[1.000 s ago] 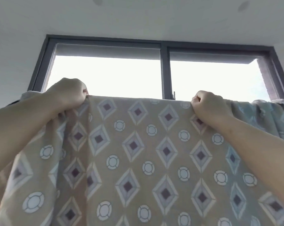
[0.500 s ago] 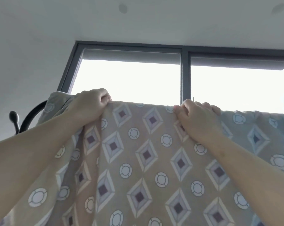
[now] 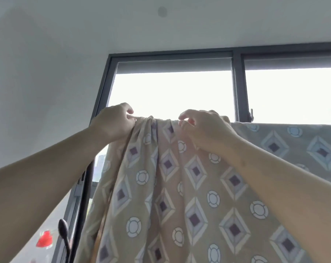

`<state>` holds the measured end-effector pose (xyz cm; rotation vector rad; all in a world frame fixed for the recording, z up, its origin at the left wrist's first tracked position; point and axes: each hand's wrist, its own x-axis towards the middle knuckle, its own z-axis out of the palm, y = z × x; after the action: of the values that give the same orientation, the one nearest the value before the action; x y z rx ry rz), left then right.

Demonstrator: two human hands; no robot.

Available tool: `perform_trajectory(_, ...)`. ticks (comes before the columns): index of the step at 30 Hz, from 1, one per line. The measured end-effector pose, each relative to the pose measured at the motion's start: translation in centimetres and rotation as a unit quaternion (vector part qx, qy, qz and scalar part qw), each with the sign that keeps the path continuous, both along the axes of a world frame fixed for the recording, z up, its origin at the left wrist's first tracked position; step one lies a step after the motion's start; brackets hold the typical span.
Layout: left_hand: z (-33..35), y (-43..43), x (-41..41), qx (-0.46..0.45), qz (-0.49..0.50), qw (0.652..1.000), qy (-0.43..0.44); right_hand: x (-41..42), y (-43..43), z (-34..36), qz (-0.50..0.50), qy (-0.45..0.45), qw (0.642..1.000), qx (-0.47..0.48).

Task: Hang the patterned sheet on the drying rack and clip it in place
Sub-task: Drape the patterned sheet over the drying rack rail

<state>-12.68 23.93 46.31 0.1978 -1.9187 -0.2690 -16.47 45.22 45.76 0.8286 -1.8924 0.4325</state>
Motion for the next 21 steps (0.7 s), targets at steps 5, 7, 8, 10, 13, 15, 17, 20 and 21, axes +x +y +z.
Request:
perform_trajectory(5,-0.2,-0.8,0.5,0.004,-0.043,0.998,-0.038,0.1,-4.4,0.4,-0.006,-0.018,0.999,-0.041)
perform_trajectory(7,-0.7,-0.9,0.0,0.026,-0.079,0.996,-0.039,0.2,-5.9,0.2,-0.027,-0.016,0.999,-0.045)
perform_trajectory(8,-0.9,-1.1,-0.3,0.034,-0.098,0.994,-0.04,0.2,-6.5,0.1,-0.04,-0.012,0.998,-0.044)
perform_trajectory(10,-1.1,-1.3,-1.0,0.009,-0.098,0.994,-0.043,0.1,-7.6,-0.1,-0.068,0.0,0.997,-0.043)
perform_trajectory(13,-1.7,-1.1,-1.7,-0.023,-0.092,0.995,-0.011,0.0,-8.4,-0.3,-0.086,0.014,0.994,-0.06)
perform_trajectory(15,-1.9,-1.1,-2.1,-0.044,-0.092,0.995,0.011,0.1,-8.8,-0.2,-0.089,0.021,0.993,-0.074)
perform_trajectory(17,-2.0,-1.3,-2.3,-0.071,-0.096,0.993,0.024,0.1,-9.1,-0.2,-0.095,0.023,0.992,-0.082)
perform_trajectory(20,-1.4,-2.2,-1.8,-0.061,-0.125,0.99,0.017,0.0,-9.5,-0.4,-0.099,0.028,0.99,-0.094)
perform_trajectory(21,-1.1,-2.6,-1.6,-0.053,-0.138,0.989,0.014,0.0,-9.6,-0.5,-0.102,0.031,0.99,-0.094)
